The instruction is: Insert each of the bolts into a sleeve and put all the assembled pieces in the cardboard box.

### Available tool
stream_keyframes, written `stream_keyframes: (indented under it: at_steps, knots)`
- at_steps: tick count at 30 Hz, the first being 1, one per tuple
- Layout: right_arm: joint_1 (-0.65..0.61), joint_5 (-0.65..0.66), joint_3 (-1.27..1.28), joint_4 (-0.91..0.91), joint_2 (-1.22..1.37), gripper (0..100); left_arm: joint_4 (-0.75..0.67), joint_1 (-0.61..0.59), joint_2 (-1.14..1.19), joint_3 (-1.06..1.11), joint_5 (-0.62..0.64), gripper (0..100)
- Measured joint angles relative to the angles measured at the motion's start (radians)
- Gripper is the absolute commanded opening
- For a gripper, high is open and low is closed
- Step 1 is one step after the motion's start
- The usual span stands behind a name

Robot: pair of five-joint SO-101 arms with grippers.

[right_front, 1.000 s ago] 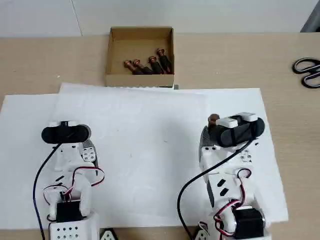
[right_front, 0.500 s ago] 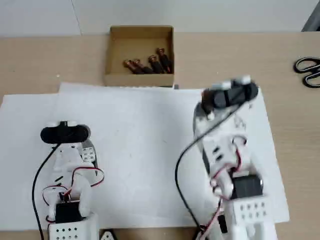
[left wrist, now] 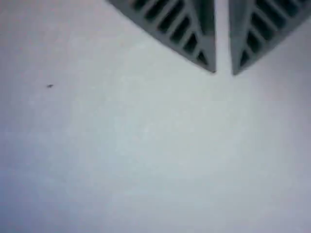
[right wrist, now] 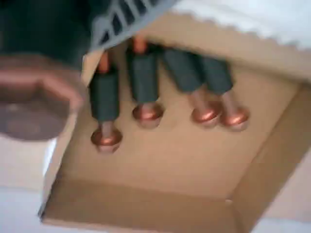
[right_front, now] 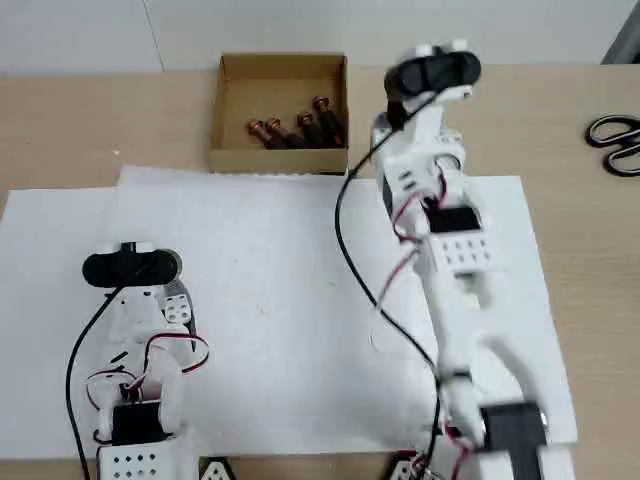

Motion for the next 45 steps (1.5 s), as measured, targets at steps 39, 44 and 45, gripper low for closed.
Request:
stream_keyframes:
  at_steps: [39,44,45]
  knots:
    - [-0.135,-0.08,-0.503,0.017,0.572,30.7,0.0,0.0,0.0,0.0,-0.002,1]
    - [-0.129,-0.08,-0.503,0.112,0.502,30.7,0.0,0.0,0.0,0.0,-0.002,1]
    - [-0.126,-0.08,-0.503,0.149,0.468,30.7,0.0,0.0,0.0,0.0,-0.002,1]
